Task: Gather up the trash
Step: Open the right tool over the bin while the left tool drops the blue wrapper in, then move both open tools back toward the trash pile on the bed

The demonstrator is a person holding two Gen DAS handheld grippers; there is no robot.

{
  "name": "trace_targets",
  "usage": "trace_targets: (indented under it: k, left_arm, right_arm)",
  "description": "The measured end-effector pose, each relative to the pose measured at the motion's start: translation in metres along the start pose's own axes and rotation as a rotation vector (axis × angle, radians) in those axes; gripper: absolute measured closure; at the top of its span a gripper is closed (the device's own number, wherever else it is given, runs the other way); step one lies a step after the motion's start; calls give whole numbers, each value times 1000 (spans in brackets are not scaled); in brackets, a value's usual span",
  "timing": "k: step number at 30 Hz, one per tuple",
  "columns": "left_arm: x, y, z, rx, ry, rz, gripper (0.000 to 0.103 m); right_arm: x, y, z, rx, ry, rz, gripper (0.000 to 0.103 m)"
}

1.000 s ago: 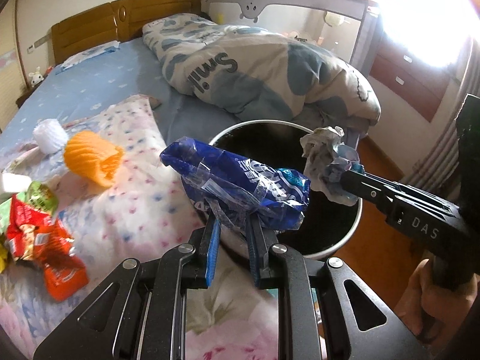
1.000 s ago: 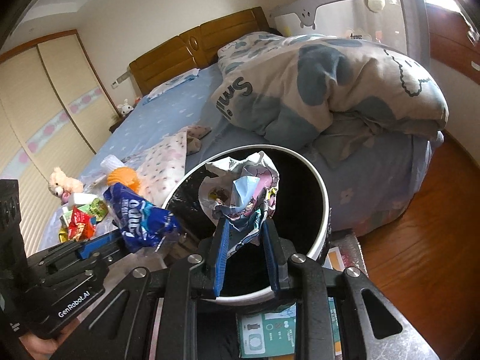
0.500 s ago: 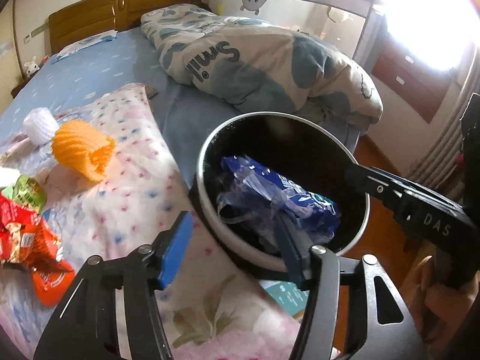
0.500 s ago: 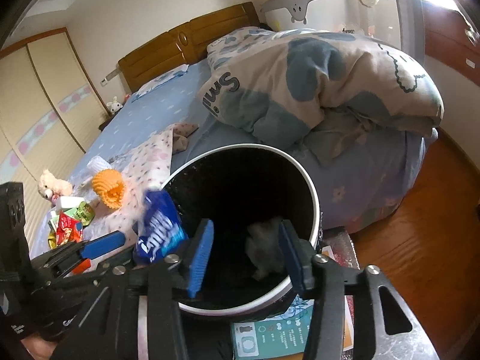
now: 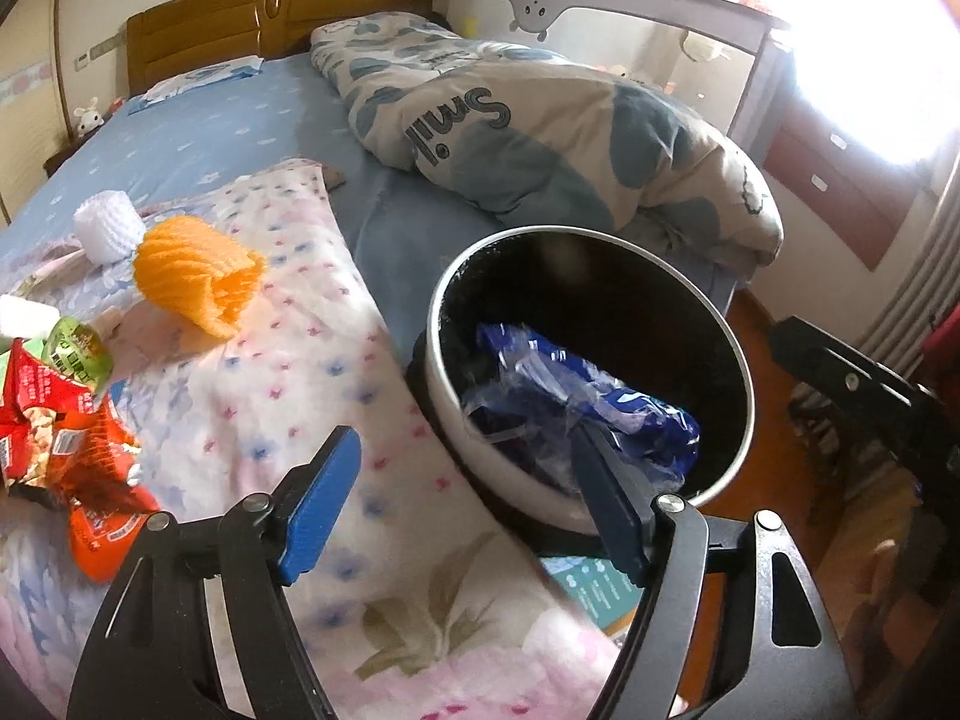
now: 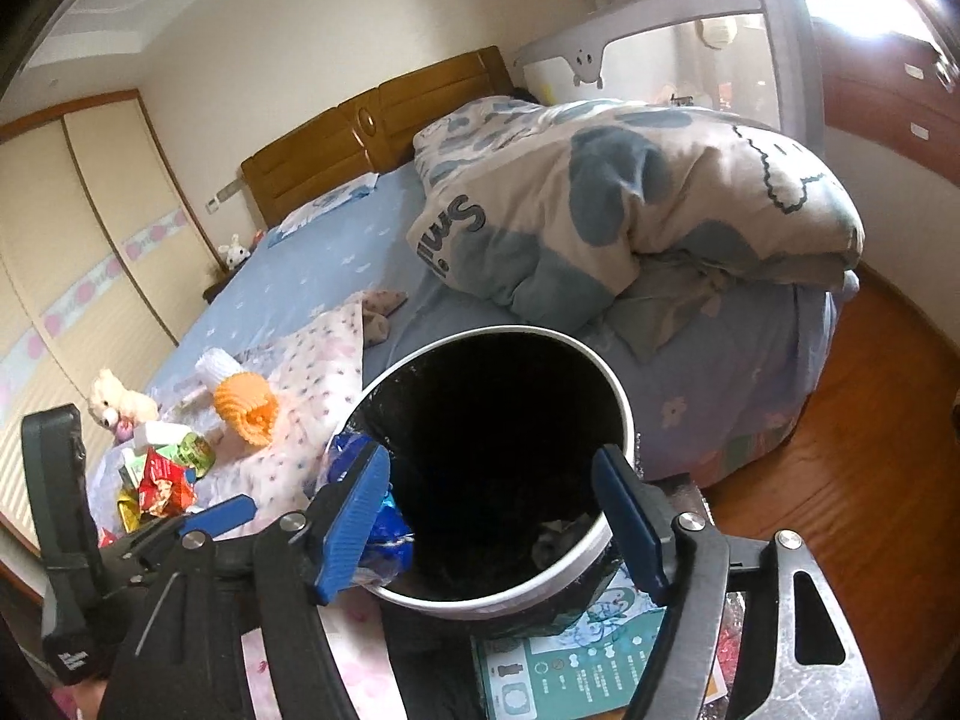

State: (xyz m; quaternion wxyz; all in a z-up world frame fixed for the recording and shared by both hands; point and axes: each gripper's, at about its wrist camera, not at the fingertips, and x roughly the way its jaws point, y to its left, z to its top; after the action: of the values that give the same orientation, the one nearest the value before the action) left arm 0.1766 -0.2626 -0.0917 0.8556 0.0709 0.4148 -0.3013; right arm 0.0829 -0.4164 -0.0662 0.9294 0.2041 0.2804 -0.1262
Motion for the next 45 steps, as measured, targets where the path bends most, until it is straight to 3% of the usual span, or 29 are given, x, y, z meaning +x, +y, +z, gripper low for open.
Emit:
trace_targets:
  k: [4,8,16,27,36,45]
  left_arm:
    - [12,-10,7,18,21,-10,29]
    - [14,-7,-6,22,56,-10,29]
    - [-31,22,-34,-23,-11,14,28]
    - [-94,109,-83,-167,-92,212,28]
    - [-119,171,-120,-272,-89,314,28]
    - [-141,227,-151,-331,-79,410,26]
  right_arm:
    - [1,-6,-2,20,0,-11,31]
    - [-2,-13,-4,40,-4,-15,31]
    - [-5,-5,-8,48,-3,26,31]
    - [13,69,-41,-37,78,166,26]
    - [33,147,-74,-161,156,273,26]
    - [52,200,-94,-248,190,310,25]
